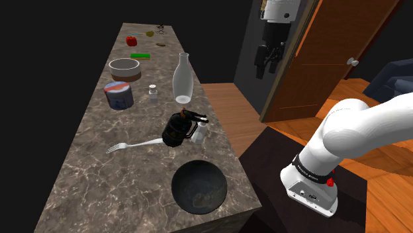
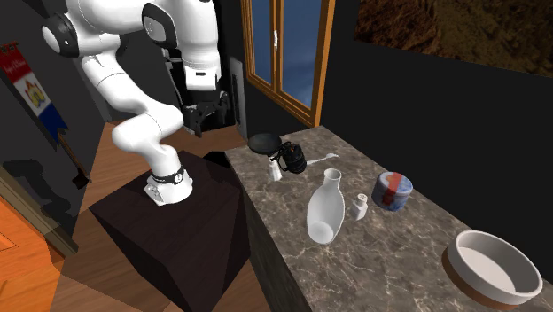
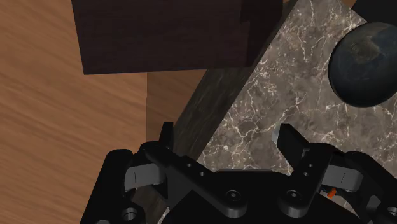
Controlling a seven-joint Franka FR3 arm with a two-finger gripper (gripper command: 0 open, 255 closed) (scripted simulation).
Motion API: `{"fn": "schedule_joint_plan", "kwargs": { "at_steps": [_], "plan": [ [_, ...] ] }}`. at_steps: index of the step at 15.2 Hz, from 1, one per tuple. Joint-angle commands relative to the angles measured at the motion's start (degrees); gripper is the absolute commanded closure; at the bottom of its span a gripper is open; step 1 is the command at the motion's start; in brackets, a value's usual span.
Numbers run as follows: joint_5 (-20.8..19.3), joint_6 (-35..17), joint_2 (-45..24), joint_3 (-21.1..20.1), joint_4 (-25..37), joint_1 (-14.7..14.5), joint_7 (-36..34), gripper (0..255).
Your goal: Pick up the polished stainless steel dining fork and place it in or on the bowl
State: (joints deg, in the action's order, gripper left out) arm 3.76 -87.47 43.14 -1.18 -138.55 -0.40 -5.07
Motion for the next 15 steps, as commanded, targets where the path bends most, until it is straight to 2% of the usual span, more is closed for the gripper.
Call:
{"fn": "schedule_joint_plan", "kwargs": {
  "at_steps": [1,8,15],
  "plan": [
    [0.0,0.0,0.0,0.0,0.0,0.0,0.0,0],
    [1.7,-10.08,-14.24,-1.61,3.66,-3.85,5.55,0],
    [2.95,-17.34,-28.65,-3.86,10.4,-7.27,10.73,0]
  ]
}}
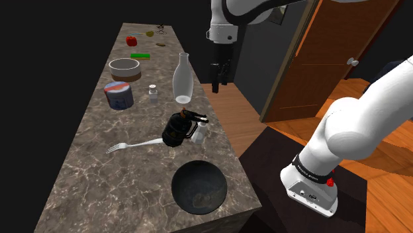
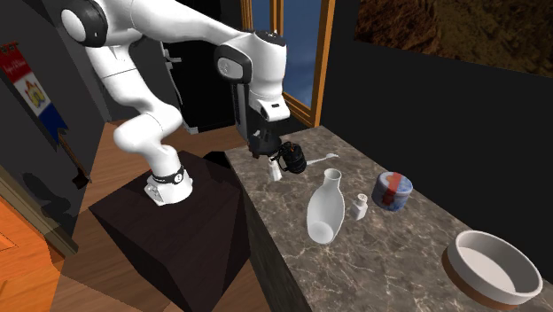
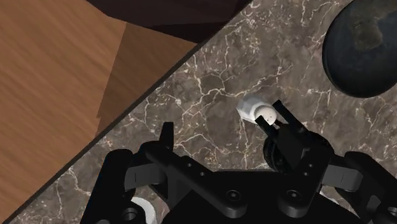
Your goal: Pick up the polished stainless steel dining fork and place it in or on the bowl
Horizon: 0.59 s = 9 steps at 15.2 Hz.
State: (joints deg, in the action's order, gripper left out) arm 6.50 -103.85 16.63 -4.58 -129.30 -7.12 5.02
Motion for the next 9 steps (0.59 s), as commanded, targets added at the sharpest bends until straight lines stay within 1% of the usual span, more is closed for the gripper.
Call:
{"fn": "schedule_joint_plan", "kwargs": {
  "at_steps": [1,9],
  "plan": [
    [0.32,-1.75,-4.17,-0.83,2.34,-1.01,1.31,0],
    [0.12,-6.14,-20.04,-4.16,13.48,-4.46,6.07,0]
  ]
}}
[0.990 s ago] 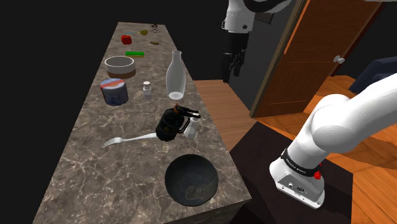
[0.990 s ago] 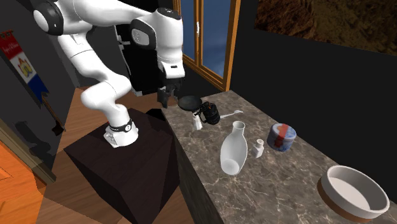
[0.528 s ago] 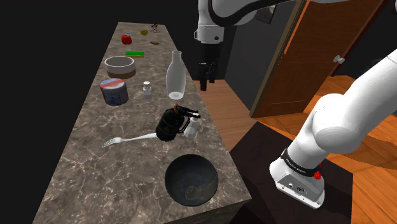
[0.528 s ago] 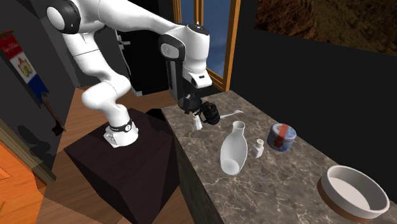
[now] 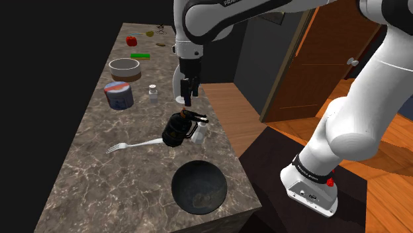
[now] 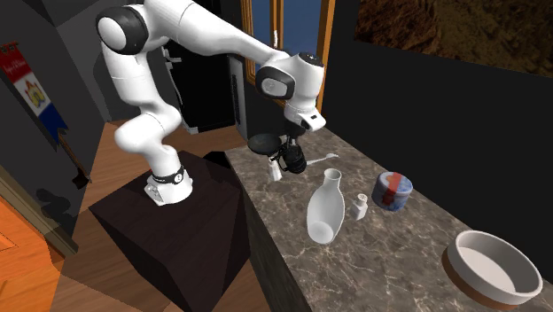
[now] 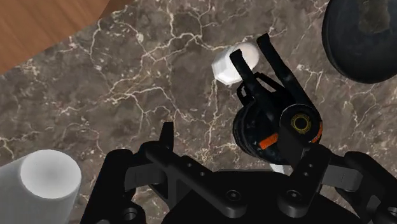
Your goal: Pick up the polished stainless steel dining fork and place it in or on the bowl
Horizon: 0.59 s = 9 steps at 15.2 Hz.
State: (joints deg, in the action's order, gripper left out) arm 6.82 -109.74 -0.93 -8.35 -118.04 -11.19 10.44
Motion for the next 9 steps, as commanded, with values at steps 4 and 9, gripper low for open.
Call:
{"fn": "schedule_joint_plan", "kwargs": {
  "at_steps": [4,9],
  "plan": [
    [-1.06,-1.19,-10.2,-2.07,8.84,-2.29,2.57,0],
    [-2.7,-1.22,-19.76,-3.91,18.12,-5.12,4.69,0]
  ]
}}
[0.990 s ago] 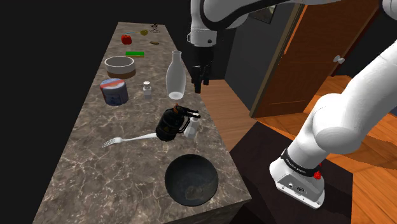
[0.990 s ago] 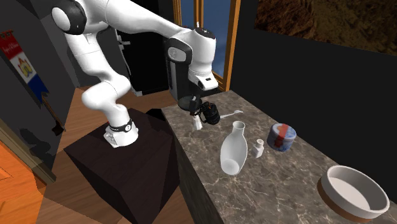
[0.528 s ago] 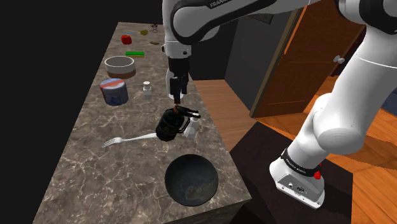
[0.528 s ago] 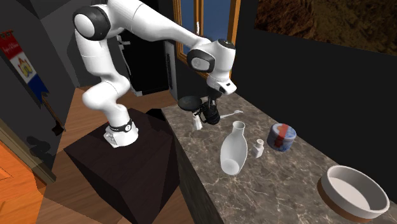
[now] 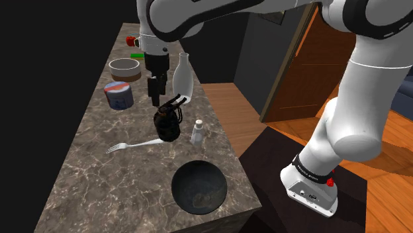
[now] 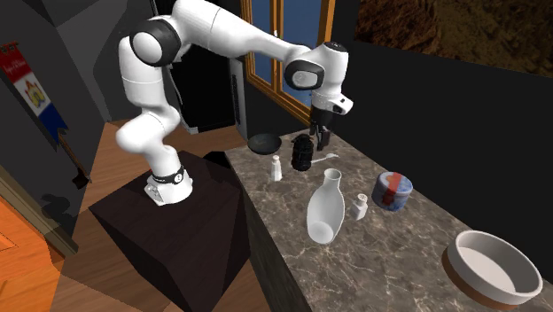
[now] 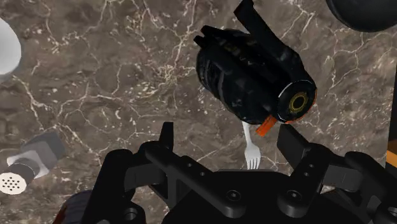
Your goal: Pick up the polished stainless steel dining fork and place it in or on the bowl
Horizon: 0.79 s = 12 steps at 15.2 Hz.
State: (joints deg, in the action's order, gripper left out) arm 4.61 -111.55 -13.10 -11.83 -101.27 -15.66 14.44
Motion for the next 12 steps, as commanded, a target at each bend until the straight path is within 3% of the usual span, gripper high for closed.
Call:
{"fn": "schedule_joint_plan", "kwargs": {
  "at_steps": [1,8,12],
  "plan": [
    [-0.88,0.73,-9.51,-0.75,3.35,-1.3,1.1,0],
    [-3.91,3.23,-23.16,-2.83,19.1,-6.46,4.01,0],
    [-4.09,1.29,-24.1,-2.86,18.1,-6.79,4.1,0]
  ]
}}
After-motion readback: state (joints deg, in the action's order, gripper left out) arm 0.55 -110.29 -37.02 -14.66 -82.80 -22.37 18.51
